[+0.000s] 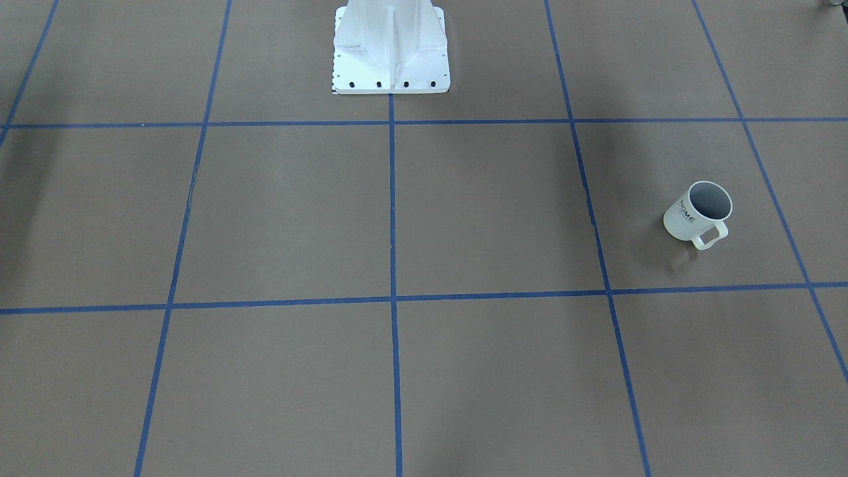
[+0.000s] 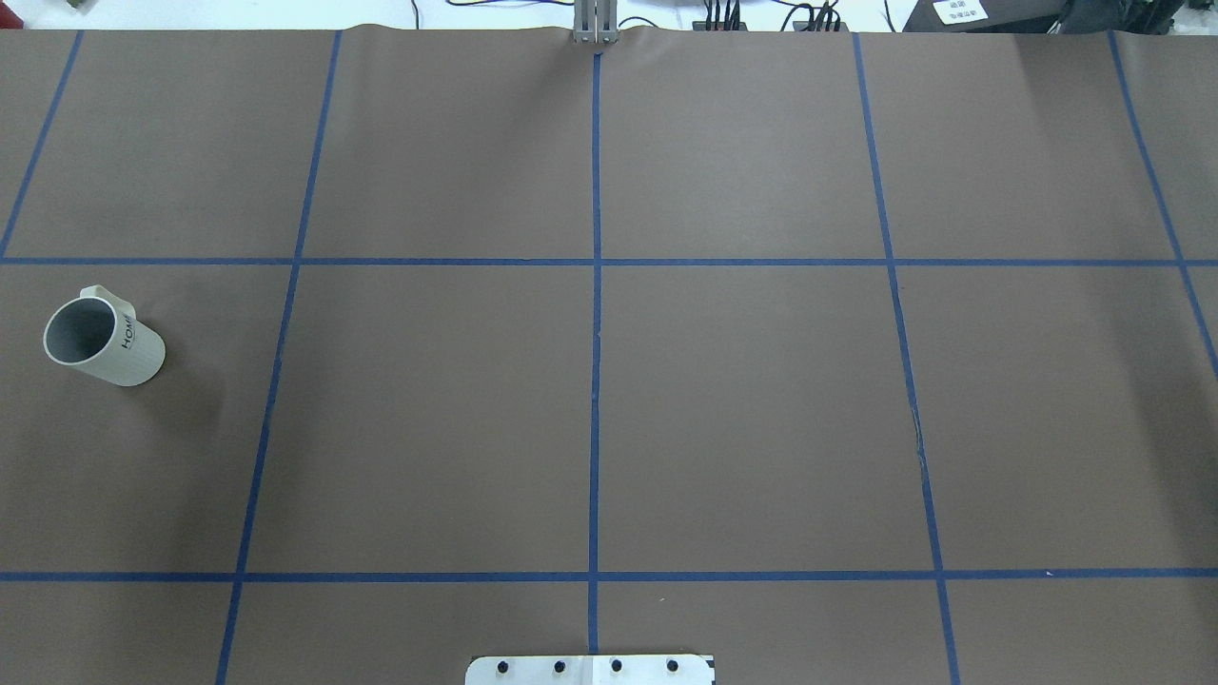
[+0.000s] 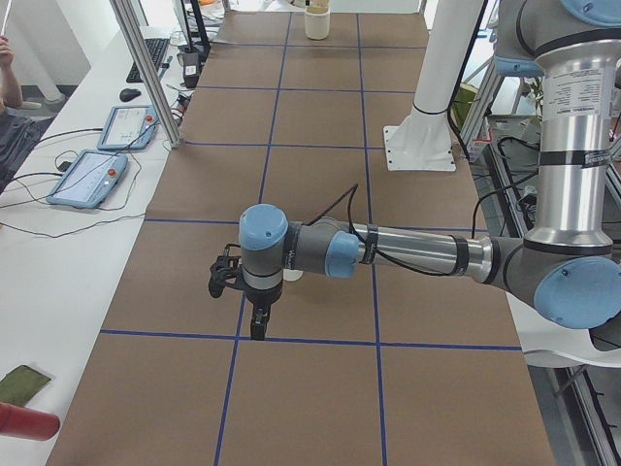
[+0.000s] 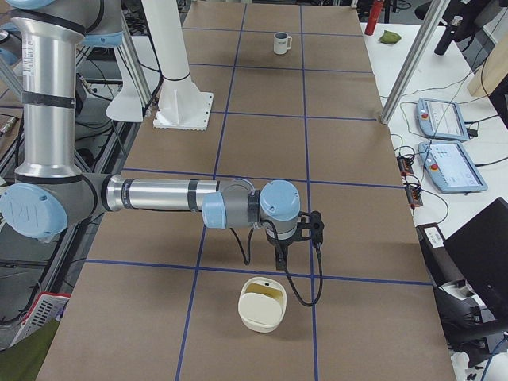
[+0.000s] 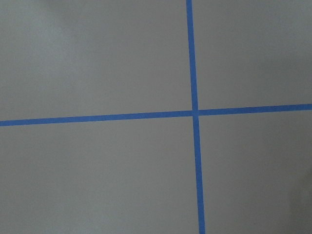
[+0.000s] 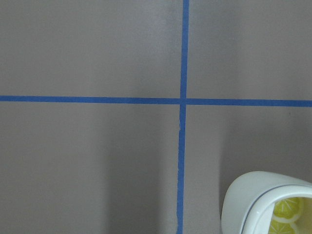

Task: Left arm hands cup to right arm to dump lemon

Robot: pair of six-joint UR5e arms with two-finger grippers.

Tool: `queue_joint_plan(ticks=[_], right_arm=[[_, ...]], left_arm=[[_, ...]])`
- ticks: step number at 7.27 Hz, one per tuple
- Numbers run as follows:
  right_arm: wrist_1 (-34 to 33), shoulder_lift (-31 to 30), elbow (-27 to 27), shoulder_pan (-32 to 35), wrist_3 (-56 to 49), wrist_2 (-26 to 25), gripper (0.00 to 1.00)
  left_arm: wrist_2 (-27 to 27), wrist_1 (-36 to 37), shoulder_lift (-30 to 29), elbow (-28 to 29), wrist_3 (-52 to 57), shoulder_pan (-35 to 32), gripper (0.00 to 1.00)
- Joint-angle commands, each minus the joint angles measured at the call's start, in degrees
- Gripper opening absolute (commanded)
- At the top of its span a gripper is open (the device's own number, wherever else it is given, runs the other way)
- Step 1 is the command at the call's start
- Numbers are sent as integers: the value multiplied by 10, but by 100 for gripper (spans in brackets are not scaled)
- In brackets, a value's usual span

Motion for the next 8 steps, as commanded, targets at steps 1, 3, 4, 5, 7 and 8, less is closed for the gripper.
queue_joint_plan(ticks=[1,3,4,5,7,8], right_arm=[[1,1,-1,0,1,0,100],[3,1,-1,0,1,0,100],[3,1,-1,0,1,0,100],[3,2,-1,0,1,0,100],[3,3,-2,0,1,0,100],[3,3,-3,0,1,0,100]], left_arm=[[0,0,1,1,0,1,100],[-1,-1,1,-1,0,1,100],[-7,-1,0,-1,0,1,100],[-38,0,0,2,-1,1,100],[-42,0,0,3,-2,1,100],[-40,0,0,3,-1,1,100]])
